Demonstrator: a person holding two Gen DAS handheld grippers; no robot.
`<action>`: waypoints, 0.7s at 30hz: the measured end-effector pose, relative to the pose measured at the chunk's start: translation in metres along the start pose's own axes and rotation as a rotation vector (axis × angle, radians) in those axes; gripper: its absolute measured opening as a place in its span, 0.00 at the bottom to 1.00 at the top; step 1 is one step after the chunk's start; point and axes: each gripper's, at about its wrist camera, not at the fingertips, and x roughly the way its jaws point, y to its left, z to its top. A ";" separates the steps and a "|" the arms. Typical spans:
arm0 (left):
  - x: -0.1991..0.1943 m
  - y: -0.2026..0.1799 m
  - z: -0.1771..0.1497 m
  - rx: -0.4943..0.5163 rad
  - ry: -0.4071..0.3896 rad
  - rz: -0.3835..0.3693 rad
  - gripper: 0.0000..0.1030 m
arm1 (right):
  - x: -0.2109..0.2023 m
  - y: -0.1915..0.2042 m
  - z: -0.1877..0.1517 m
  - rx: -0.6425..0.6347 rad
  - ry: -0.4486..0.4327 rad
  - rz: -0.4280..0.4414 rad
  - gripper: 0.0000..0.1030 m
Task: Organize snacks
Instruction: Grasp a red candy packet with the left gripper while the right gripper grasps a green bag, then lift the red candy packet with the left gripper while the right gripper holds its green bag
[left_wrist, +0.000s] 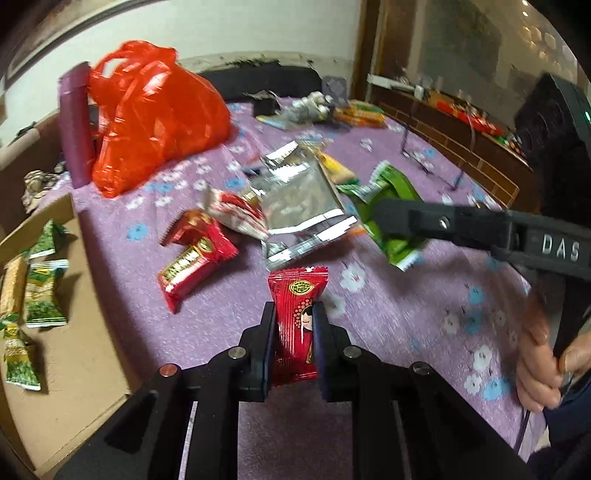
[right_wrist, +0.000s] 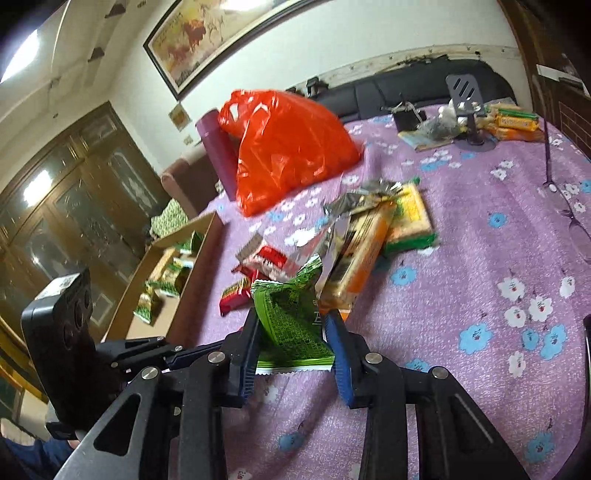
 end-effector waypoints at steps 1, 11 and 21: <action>-0.001 0.000 0.001 -0.008 -0.014 0.024 0.17 | 0.000 0.001 0.000 -0.008 -0.004 -0.017 0.37; -0.017 0.005 0.007 -0.074 -0.133 0.175 0.17 | 0.008 0.020 -0.005 -0.116 0.011 -0.066 0.37; -0.022 -0.003 0.006 -0.037 -0.167 0.238 0.17 | 0.008 0.019 -0.006 -0.114 0.012 -0.069 0.37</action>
